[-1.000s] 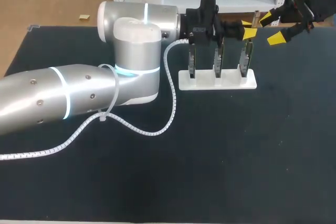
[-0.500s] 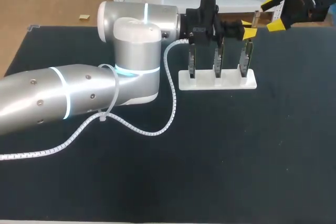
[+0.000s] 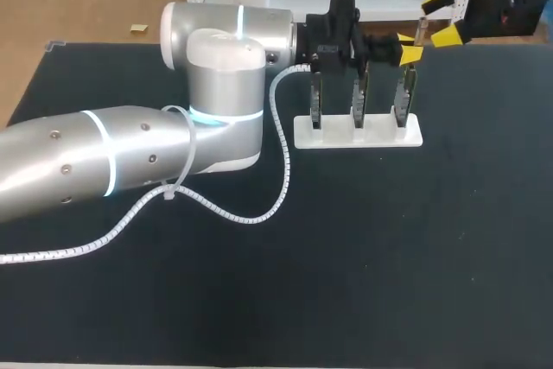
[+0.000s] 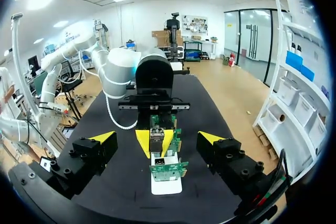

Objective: Pick up the optical module with the left hand, and insert it into the network port with the right hand.

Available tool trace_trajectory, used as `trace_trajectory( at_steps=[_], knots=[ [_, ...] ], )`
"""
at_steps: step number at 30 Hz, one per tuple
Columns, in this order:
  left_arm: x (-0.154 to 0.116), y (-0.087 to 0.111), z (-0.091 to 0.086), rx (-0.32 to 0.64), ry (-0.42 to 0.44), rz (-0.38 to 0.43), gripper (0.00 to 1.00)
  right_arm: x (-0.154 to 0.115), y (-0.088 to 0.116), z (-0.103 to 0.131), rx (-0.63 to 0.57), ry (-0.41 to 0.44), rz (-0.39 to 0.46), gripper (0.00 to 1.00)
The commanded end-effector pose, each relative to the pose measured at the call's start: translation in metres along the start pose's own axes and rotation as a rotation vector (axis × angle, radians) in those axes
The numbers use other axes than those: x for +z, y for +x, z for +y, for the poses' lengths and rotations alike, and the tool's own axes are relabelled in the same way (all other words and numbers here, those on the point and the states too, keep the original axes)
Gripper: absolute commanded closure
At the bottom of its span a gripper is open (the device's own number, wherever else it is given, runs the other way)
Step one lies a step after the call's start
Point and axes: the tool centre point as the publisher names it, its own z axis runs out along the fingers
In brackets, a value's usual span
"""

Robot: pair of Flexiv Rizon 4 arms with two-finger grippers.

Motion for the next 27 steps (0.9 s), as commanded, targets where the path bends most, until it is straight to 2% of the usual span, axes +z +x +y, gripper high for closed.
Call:
trace_trajectory(
  at_steps=[1, 18, 19, 22, 23, 27],
  knots=[
    [0.0015, 0.0000, 0.0032, -0.001, 0.005, 0.002, 1.00, 0.0044, -0.0031, -0.0007, 0.005, -0.012, 0.005, 0.00],
    [0.0015, 0.0000, 0.0032, -0.001, 0.005, 0.002, 1.00, 0.0108, -0.0057, -0.0049, 0.010, -0.032, 0.018, 0.00],
    [0.0015, 0.0000, 0.0032, -0.001, 0.005, 0.002, 1.00, 0.0109, -0.0059, -0.0052, 0.010, -0.031, 0.018, 0.30],
    [0.0015, 0.0000, 0.0032, -0.001, 0.005, 0.002, 1.00, 0.0110, -0.0061, -0.0056, 0.009, -0.030, 0.018, 0.94],
    [0.0015, 0.0000, 0.0032, -0.001, 0.005, 0.002, 1.00, 0.0110, -0.0062, -0.0057, 0.008, -0.029, 0.019, 1.00],
    [0.0015, 0.0000, 0.0032, -0.001, 0.005, 0.002, 1.00, 0.0109, -0.0063, -0.0059, 0.008, -0.026, 0.019, 1.00]
  ],
)
